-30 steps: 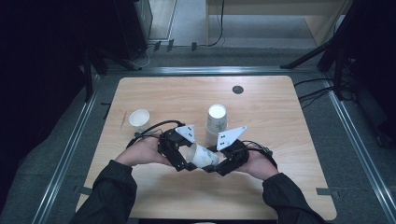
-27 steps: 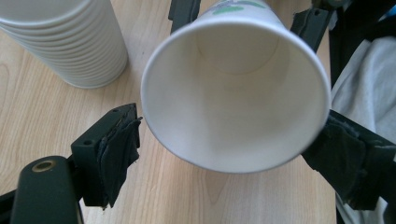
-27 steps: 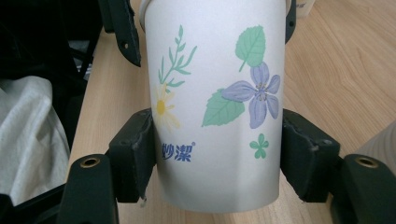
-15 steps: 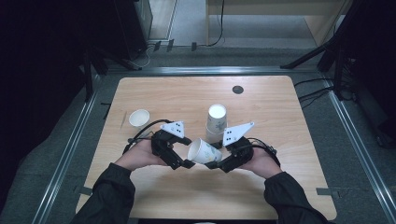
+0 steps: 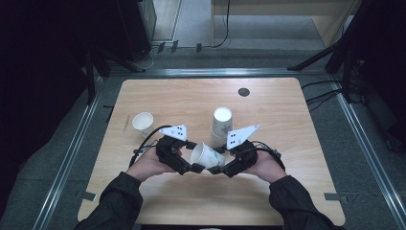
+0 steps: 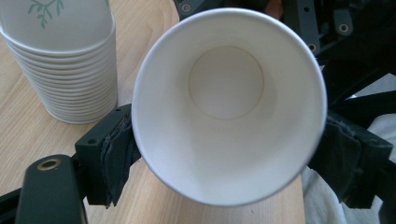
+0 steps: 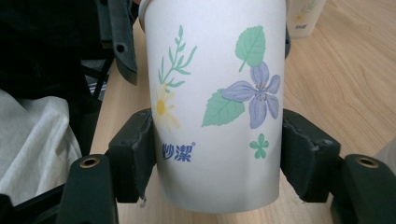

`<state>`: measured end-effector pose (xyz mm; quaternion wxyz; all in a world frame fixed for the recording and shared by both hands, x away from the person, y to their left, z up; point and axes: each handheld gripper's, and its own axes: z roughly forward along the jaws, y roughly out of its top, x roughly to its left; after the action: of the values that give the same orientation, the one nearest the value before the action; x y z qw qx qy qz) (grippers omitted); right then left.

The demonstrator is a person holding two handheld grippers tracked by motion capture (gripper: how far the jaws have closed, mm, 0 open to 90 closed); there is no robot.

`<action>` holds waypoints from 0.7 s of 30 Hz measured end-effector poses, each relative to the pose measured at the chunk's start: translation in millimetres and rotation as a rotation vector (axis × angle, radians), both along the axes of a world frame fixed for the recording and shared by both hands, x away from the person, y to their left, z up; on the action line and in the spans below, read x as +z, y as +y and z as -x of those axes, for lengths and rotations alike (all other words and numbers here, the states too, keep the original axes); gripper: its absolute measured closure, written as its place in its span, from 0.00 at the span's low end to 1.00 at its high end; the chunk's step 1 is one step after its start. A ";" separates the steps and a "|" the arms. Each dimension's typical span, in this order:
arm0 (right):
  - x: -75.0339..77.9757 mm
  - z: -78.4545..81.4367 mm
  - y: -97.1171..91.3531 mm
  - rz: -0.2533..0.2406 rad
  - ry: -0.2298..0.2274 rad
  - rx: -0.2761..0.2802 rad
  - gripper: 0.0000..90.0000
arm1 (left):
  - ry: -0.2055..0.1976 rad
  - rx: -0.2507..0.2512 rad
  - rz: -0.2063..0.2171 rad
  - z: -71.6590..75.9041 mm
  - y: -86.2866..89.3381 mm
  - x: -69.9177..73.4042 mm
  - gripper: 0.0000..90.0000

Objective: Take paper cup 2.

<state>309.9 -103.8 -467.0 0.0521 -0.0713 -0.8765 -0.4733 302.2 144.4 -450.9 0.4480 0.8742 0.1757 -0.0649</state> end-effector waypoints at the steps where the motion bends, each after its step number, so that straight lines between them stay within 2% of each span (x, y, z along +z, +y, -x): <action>1: -0.2 0.0 0.5 0.000 0.006 0.001 0.37 | 0.001 0.002 -0.001 0.0 -0.2 -0.3 0.18; 3: -0.9 -0.1 1.5 0.000 0.004 0.005 0.37 | -0.002 0.005 0.005 -0.3 0.3 -0.5 0.24; 5: -1.3 -0.3 1.9 0.005 0.011 0.000 0.37 | -0.034 0.012 0.006 1.6 -0.1 0.7 0.25; 6: -1.5 -0.6 1.9 0.004 0.009 0.001 0.37 | -0.037 0.010 0.001 1.8 -0.4 1.5 0.25; 13: -3.7 -1.0 3.9 0.024 0.020 0.008 0.36 | -0.028 -0.002 -0.030 0.9 -1.0 1.3 0.27; 15: -4.2 -1.2 4.2 0.018 0.041 0.013 0.30 | -0.039 0.011 -0.049 1.2 -0.2 3.8 0.27; 17: -4.1 -1.4 4.2 0.024 0.024 -0.011 0.28 | -0.056 0.028 -0.065 1.1 1.5 8.0 0.27; 18: -4.2 -1.8 4.0 0.027 0.030 -0.012 0.28 | -0.053 0.029 -0.069 0.2 2.5 10.2 0.27; 21: -4.8 -3.3 3.3 0.030 0.031 -0.022 0.27 | -0.061 0.024 -0.119 -0.3 3.4 15.5 0.27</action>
<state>313.2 -100.6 -471.8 0.0591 -0.0892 -0.8817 -0.4594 302.4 147.8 -435.4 0.4011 0.8986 0.1762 -0.0223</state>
